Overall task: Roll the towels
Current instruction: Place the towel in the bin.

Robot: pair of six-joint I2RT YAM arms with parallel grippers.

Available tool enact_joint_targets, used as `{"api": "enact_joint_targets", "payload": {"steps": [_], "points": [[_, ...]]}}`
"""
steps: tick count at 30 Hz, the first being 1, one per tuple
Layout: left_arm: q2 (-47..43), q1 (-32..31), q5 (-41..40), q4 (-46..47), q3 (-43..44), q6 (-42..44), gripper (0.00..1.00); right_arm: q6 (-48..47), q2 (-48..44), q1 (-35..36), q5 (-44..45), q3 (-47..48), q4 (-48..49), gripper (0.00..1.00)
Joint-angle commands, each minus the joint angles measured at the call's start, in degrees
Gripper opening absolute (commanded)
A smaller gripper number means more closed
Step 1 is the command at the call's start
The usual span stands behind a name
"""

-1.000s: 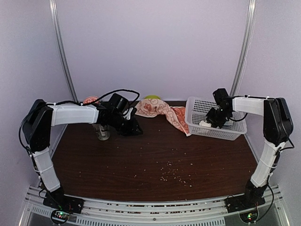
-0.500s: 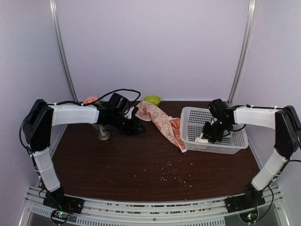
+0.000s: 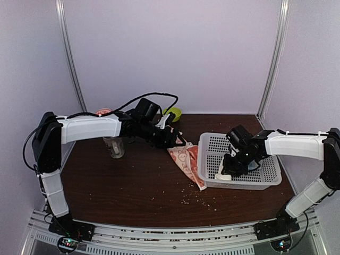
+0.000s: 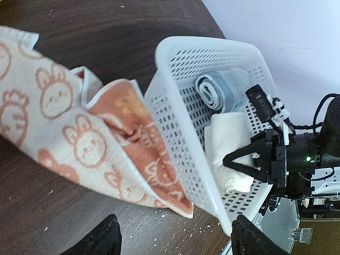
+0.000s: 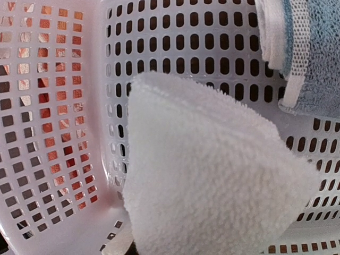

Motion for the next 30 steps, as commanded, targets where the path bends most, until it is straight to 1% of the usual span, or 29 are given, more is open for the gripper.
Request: {"api": "enact_joint_targets", "payload": {"steps": [1, 6, 7, 8, 14, 18, 22, 24, 26, 30], "points": [[3.91, -2.05, 0.85, -2.02, 5.94, 3.31, 0.74, -1.11, -2.10, 3.41, -0.68, -0.91, -2.39, 0.00], [8.52, -3.38, 1.84, -3.95, 10.05, 4.76, 0.76, -0.16, -2.75, 6.48, -1.09, -1.10, -2.04, 0.00], [9.53, -3.40, 2.30, -4.31, 10.81, 4.87, 0.80, 0.09, -2.81, 6.73, -1.21, -1.17, -1.83, 0.00], [10.51, -3.45, 2.81, -4.52, 11.39, 4.90, 0.81, 0.31, -2.96, 6.78, -1.25, -1.12, -1.60, 0.00], [14.03, -4.26, 4.20, -4.58, 15.29, 4.84, 0.81, 0.70, -3.78, 6.90, -0.08, 0.17, -1.61, 0.00], [17.15, -4.38, 4.02, -5.55, 17.72, 4.26, 0.77, 0.74, -4.05, 6.90, 0.60, 0.96, -2.08, 0.00], [18.74, -4.38, 4.94, -5.72, 19.01, 3.20, 0.69, 0.74, -4.96, 6.87, 1.84, 2.06, -3.09, 0.00], [18.85, -4.47, 4.92, -4.97, 19.06, 2.54, 0.62, 1.25, -5.67, 6.81, 3.71, 2.92, -4.03, 0.00], [18.95, -4.46, 4.99, -4.01, 18.88, 1.76, 0.53, 2.32, -6.98, 6.54, 5.84, 3.42, -4.03, 0.00], [18.28, -4.47, 5.05, -0.95, 16.48, -0.89, 0.31, 5.33, -10.93, 4.79, 8.89, 3.64, -2.66, 0.00]]}}
